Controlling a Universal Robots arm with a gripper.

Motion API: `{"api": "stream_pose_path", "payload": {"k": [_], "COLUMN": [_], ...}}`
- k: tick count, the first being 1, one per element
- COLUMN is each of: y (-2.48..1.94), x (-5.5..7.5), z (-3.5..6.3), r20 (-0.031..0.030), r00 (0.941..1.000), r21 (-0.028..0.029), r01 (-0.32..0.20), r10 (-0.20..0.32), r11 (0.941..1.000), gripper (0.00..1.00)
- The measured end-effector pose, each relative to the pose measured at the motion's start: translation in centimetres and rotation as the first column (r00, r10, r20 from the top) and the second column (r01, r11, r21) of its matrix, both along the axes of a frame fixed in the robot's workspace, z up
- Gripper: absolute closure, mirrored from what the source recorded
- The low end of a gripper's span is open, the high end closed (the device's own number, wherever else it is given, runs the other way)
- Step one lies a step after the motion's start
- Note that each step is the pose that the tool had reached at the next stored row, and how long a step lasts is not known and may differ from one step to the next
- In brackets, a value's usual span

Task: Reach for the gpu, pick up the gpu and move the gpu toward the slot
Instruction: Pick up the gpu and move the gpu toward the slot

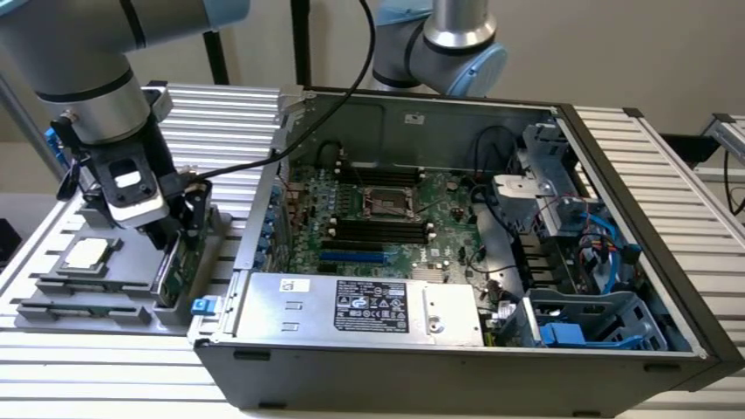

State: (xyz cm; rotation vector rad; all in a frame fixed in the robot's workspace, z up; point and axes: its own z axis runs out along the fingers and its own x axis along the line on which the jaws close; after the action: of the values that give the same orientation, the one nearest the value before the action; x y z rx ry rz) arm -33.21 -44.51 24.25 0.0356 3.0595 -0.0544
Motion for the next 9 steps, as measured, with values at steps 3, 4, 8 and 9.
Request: {"api": "stream_pose_path", "payload": {"k": [3,4,8,9], "y": [-0.02,-0.02,-0.01,-0.01], "x": [-0.05,-0.07,-0.08,-0.08], "z": [-0.03,-0.03,-0.04,-0.04], "r20": [-0.0018,-0.0022,-0.0022,-0.0022], "r00": [1.0000,1.0000,0.9999,0.9999], "r21": [-0.0001,-0.0002,-0.0002,-0.0001], "r01": [0.006,0.009,0.010,0.010], "r10": [-0.006,-0.009,-0.010,-0.010], "r11": [1.0000,1.0000,1.0000,1.0000], "gripper": [0.52,0.52,0.52,0.54]}}
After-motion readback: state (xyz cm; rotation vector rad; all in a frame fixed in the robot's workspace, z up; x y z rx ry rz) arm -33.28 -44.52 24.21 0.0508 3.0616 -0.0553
